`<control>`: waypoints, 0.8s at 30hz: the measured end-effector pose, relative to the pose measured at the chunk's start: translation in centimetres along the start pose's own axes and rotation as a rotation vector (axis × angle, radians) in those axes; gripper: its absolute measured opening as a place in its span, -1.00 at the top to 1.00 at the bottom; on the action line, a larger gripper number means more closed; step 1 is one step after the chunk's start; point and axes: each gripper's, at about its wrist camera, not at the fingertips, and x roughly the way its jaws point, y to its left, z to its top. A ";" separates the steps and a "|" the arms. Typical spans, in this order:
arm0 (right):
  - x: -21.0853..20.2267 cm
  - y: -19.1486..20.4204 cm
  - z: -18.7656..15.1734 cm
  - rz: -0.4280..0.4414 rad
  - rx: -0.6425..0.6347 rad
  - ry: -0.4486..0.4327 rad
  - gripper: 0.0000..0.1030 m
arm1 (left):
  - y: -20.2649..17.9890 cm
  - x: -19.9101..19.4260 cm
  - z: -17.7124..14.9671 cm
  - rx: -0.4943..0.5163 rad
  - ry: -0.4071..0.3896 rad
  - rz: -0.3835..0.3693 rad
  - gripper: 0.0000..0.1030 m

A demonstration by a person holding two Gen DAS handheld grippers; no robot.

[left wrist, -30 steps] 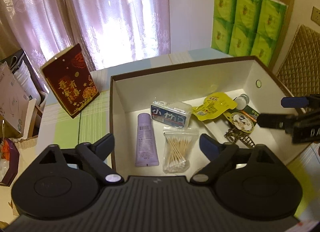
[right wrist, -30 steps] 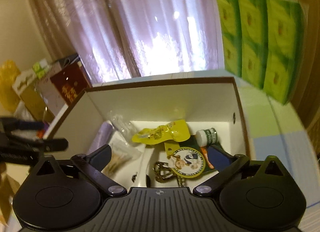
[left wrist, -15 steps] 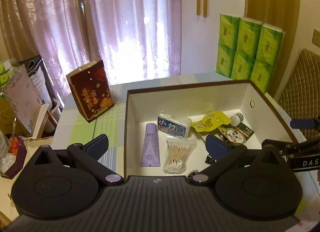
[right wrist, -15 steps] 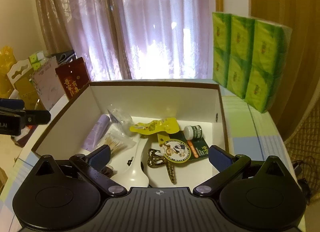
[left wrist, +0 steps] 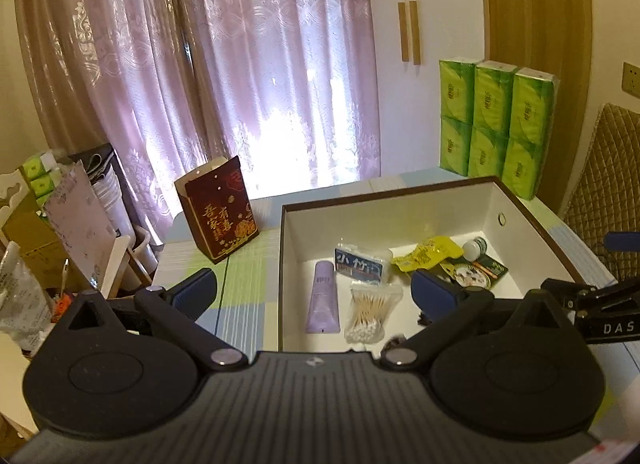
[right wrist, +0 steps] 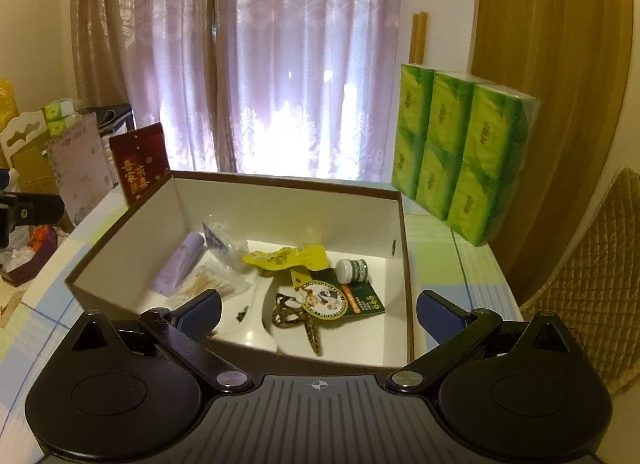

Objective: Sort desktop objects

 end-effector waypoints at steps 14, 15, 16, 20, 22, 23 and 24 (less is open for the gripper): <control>-4.7 0.8 -3.2 0.062 0.013 0.051 -0.96 | -1.7 -4.8 -3.2 -0.042 0.045 -0.007 -0.98; -5.0 0.8 -3.4 0.063 0.014 0.050 -0.96 | -1.8 -5.1 -3.4 -0.050 0.049 -0.011 -0.98; -5.2 0.7 -3.4 0.065 0.015 0.052 -0.96 | -1.8 -5.4 -3.6 -0.058 0.052 -0.013 -0.98; -6.0 0.2 -3.5 0.075 0.023 0.047 -0.96 | -2.4 -6.3 -4.1 -0.077 0.058 -0.011 -0.98; -6.3 0.1 -3.5 0.080 0.023 0.046 -0.96 | -2.8 -6.6 -4.3 -0.088 0.063 -0.011 -0.98; -6.5 -0.1 -3.6 0.081 0.022 0.046 -0.96 | -3.0 -6.9 -4.5 -0.093 0.065 -0.011 -0.98; -6.6 -0.2 -3.6 0.082 0.021 0.045 -0.96 | -3.1 -7.0 -4.6 -0.097 0.066 -0.010 -0.98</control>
